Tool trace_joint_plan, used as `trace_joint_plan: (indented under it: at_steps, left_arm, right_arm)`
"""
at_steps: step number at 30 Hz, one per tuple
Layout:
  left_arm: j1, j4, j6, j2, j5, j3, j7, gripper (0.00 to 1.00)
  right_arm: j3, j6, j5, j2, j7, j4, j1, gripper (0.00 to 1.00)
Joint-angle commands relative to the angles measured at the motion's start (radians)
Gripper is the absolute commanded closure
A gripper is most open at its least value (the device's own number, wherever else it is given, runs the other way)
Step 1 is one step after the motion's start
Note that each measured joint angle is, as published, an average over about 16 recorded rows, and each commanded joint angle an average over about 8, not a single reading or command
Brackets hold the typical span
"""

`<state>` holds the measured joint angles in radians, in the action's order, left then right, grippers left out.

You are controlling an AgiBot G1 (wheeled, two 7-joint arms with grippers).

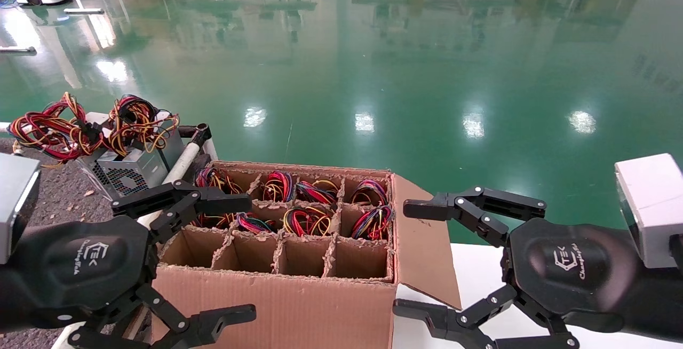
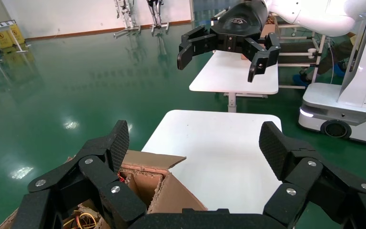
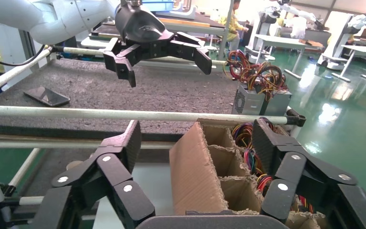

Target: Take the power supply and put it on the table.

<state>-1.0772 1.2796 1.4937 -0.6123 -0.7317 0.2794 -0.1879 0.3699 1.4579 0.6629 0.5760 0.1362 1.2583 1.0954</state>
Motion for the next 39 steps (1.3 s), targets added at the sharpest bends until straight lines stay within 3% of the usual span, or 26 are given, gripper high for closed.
trace_joint_plan:
  at_steps: [1,14,22,27,32,39]
  left_arm:
    - [0.000,0.000,0.000,0.000,0.000,0.000,0.000,0.00]
    - [0.001,-0.004,-0.018,0.000,-0.015,0.000,0.008,0.00]
    - [-0.014,-0.031,-0.226,-0.045,-0.190,0.037,-0.003,0.00]
    - [-0.079,-0.074,-0.363,-0.120,-0.365,0.117,-0.079,0.00]
    - [-0.176,-0.188,-0.397,-0.212,-0.502,0.212,-0.216,0.00]
    - [-0.299,-0.386,-0.357,-0.320,-0.536,0.274,-0.416,0.00]
  right_arm:
    - [0.000,0.000,0.000,0.000,0.000,0.000,0.000,1.00]
    - [0.000,0.000,0.000,0.000,0.000,0.000,0.000,1.00]
    - [0.000,0.000,0.000,0.000,0.000,0.000,0.000,1.00]
    - [0.000,0.000,0.000,0.000,0.000,0.000,0.000,1.00]
    - [0.000,0.000,0.000,0.000,0.000,0.000,0.000,1.00]
    - [0.000,0.000,0.000,0.000,0.000,0.000,0.000,1.00]
